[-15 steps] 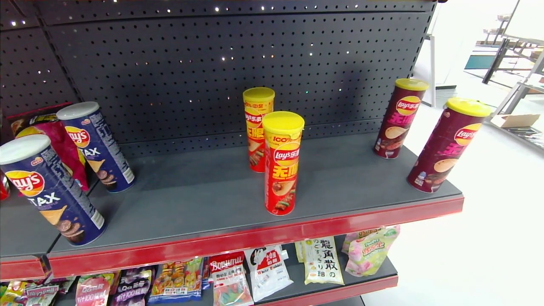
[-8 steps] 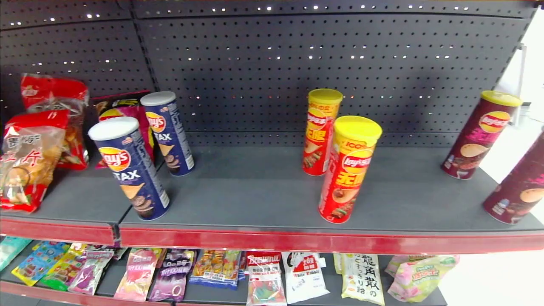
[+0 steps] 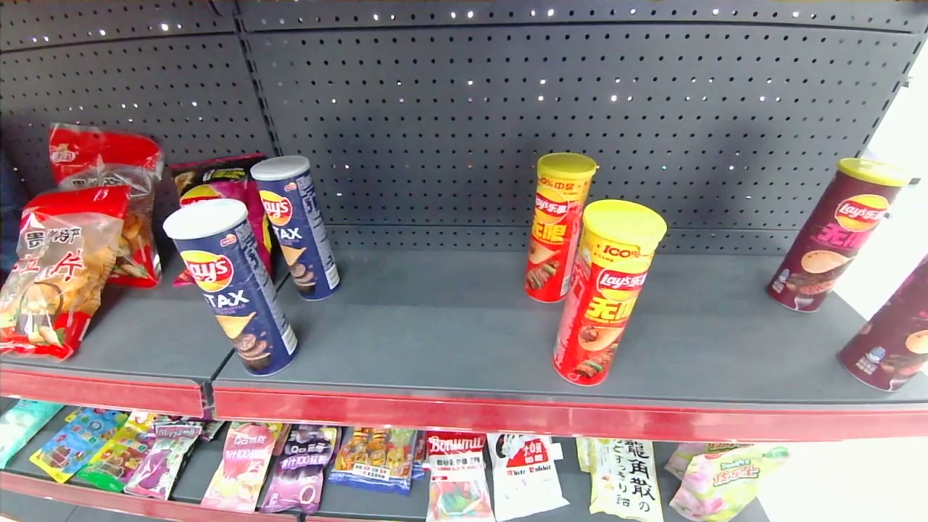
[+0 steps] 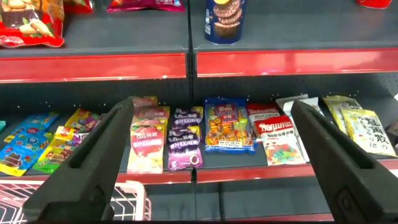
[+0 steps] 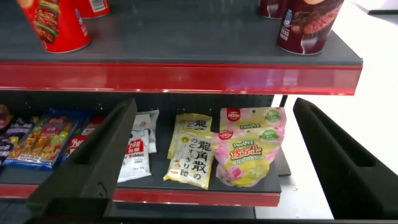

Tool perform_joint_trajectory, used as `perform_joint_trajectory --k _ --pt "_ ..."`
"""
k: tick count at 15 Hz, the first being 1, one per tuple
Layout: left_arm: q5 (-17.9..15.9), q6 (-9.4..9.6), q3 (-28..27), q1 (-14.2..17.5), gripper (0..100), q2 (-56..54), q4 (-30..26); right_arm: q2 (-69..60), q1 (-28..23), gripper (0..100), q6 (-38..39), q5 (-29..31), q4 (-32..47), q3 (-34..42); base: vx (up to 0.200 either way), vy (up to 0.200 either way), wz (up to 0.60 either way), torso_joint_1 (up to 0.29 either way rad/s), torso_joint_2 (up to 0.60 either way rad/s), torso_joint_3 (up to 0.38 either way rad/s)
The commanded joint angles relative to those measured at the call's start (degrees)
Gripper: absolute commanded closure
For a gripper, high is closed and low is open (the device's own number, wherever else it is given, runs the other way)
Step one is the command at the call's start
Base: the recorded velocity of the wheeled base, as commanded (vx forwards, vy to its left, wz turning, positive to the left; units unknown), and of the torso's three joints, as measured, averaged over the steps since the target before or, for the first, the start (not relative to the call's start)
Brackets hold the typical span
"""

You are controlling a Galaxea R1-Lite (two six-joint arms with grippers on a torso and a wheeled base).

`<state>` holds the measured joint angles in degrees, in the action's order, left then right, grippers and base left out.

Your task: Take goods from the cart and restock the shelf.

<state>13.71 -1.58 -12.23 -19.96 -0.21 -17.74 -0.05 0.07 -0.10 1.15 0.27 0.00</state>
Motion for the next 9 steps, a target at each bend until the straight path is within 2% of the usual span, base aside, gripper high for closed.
perform_joint_trajectory --k 1,3,6,9 --pt "0.00 -0.09 0.71 -0.08 0 0.21 -0.02 0.05 0.01 0 0.01 0.00 0.00 0.00 0.000 0.000 0.00 0.000 0.00 0.000" --pt "-0.09 0.00 0.89 0.00 0 0.21 -0.02 0.05 0.01 0 0.01 0.00 0.00 0.00 0.000 0.000 0.00 0.000 0.00 0.000" --pt "0.79 0.09 2.73 0.00 0 0.21 0.07 0.05 0.01 0 -0.08 0.00 0.00 0.00 0.000 0.000 -0.60 -0.004 0.01 0.002" --pt "5.53 0.53 2.21 2.11 0 0.21 -0.19 0.05 0.01 0 -0.08 0.00 0.00 0.00 0.000 0.000 0.00 0.000 0.00 0.000"
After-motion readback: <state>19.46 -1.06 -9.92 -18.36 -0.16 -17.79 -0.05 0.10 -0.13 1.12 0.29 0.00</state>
